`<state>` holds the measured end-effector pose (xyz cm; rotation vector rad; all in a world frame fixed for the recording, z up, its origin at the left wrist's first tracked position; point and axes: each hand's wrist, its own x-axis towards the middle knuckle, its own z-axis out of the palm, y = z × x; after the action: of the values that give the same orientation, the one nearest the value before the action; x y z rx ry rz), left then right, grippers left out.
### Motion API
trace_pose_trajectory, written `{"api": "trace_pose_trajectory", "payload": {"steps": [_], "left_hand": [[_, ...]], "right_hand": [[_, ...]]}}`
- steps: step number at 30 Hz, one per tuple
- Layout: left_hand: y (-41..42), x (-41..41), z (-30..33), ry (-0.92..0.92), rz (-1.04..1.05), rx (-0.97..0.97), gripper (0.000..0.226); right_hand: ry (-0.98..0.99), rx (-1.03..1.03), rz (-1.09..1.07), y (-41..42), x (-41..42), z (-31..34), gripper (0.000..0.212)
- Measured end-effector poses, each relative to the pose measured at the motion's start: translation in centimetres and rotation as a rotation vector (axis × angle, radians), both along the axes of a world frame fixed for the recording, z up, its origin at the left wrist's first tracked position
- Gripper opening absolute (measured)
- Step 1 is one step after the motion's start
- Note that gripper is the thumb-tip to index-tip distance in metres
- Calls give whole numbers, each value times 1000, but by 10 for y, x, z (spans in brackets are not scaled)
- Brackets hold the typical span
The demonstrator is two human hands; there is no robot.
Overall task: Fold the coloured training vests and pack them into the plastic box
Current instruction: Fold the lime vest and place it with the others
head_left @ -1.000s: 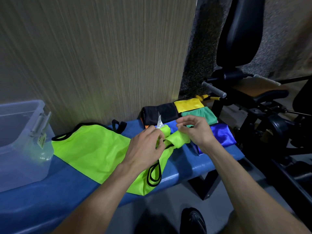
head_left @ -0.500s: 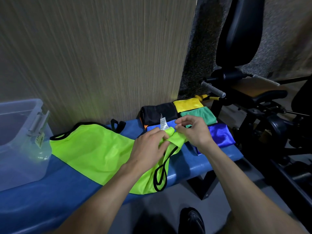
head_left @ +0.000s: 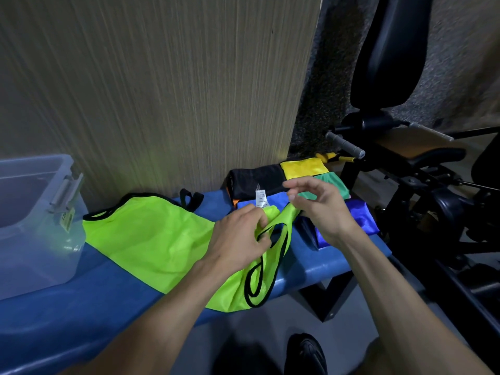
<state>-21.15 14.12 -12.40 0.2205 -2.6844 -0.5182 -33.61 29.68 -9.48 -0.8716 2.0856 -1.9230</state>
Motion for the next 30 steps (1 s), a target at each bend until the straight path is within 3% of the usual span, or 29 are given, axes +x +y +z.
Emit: {"api": "trace_pose_trajectory", "payload": {"steps": [7,13,18,21,24,30], "left_hand": [[-1,2,-5,-17,-33,-141,20],[0,-1,-10,128,-3,-162,16],[-1,-2,-8,122,8,-67,33],[-1,-3,-9,94,20,6,29],[1,-2,-10,106,16,-41,16],[4,-2,-3,183,-12,-64,18]], "right_hand": [[-82,69,-115,0,-10,-11,32],[-75,89,-122,2,-10,-12,43],[-136,55,-81,5,-8,-7,45],[-194,29,-22,7,-8,-4,45],[-285,-15,100,7,-5,-3,44],[-374,-30,226,4,0,-1,41]]}}
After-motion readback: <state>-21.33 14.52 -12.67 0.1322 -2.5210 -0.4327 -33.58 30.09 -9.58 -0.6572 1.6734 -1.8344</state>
